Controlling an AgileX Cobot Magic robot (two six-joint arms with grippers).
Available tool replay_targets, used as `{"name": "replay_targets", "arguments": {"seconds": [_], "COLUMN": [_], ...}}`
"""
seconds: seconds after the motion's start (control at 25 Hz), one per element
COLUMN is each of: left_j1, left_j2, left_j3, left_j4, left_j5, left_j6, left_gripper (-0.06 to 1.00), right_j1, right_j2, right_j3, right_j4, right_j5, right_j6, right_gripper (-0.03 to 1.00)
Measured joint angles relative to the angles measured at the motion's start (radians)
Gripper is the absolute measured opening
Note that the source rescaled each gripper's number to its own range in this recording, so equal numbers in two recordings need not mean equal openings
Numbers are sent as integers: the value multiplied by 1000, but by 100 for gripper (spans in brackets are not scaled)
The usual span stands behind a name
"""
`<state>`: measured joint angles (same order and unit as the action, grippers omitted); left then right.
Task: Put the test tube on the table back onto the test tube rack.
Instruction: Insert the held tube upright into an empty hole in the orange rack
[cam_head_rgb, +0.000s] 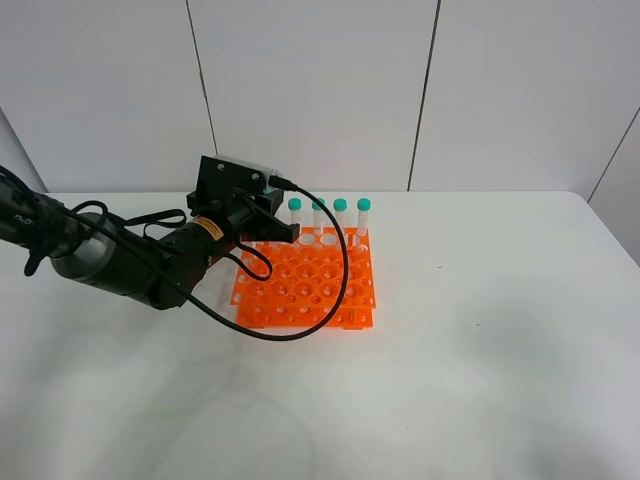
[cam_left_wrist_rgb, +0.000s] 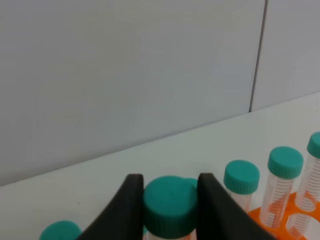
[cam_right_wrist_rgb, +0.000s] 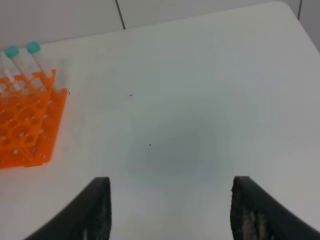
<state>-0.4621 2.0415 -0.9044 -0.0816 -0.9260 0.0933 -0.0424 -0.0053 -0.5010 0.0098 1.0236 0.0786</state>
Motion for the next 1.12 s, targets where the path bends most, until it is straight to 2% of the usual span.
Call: {"name": "replay_targets", "arguments": {"seconds": [1.12], "left_j1": [2], "left_j2": [35], "left_j3": [0], "left_j4": [0], "left_j5": [-26], "left_j6": [-3], "left_gripper": [0], "right_j1": [0], "right_j2": [0], "right_j3": [0], "right_j4": [1], "right_j5": [0], "right_j6": [0], "right_gripper": [67]}}
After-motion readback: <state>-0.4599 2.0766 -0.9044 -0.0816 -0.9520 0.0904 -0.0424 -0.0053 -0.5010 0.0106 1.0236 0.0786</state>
